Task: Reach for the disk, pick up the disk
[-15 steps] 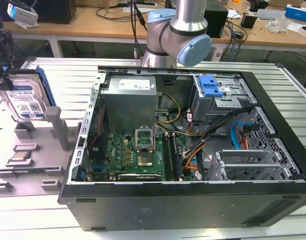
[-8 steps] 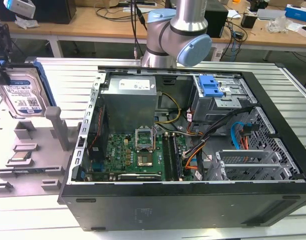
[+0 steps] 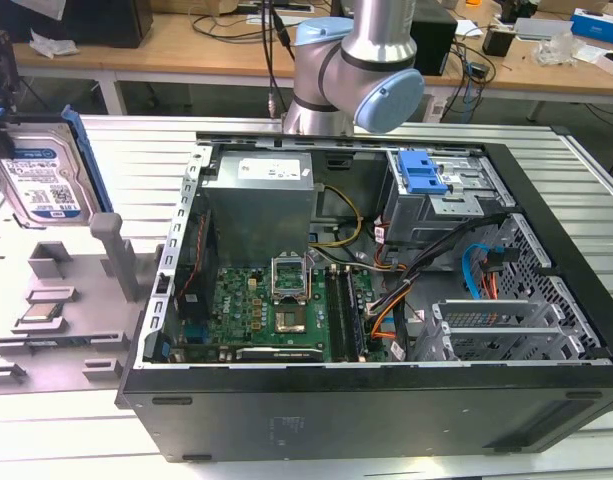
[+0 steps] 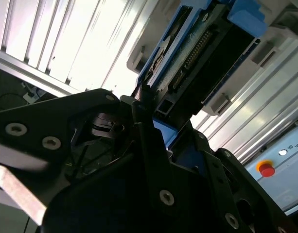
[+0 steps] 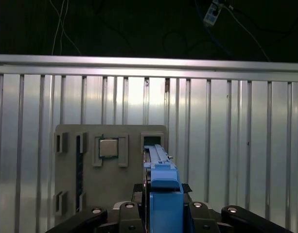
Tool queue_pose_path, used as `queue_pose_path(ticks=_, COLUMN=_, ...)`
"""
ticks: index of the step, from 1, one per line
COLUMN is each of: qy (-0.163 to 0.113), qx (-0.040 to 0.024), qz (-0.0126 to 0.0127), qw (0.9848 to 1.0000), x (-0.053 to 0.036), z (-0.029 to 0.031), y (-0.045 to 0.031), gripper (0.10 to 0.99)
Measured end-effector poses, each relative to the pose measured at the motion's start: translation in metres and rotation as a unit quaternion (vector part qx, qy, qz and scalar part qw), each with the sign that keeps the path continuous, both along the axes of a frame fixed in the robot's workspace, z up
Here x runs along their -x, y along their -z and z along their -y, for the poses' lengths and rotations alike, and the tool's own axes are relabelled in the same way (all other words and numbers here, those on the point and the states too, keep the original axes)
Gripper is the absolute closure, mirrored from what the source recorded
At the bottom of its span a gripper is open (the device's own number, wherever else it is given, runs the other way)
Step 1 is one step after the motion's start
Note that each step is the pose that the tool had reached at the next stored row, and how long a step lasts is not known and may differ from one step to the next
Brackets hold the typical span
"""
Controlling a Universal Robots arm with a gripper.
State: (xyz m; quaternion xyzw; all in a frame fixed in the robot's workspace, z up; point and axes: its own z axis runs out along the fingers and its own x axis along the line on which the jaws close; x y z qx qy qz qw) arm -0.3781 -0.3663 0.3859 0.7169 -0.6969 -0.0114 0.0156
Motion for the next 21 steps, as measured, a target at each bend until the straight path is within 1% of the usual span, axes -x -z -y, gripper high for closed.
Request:
queue_pose_path(ticks=7, qy=0.0, qx=0.0, qz=0.0, qw=1.0, x=-0.0006, z=0.0, y=-0.0092, gripper=0.718)
queue_pose_path(ticks=10, qy=0.0, qx=0.0, qz=-0.0001, qw=1.0, x=-0.001, z=-0.0001, y=-0.0162, gripper=0.718)
queue_pose_path(ticks=21, qy=0.0, qx=0.0, qz=0.0, qw=1.0, x=-0.0014, z=-0.0001, y=-0.0297, gripper=0.718)
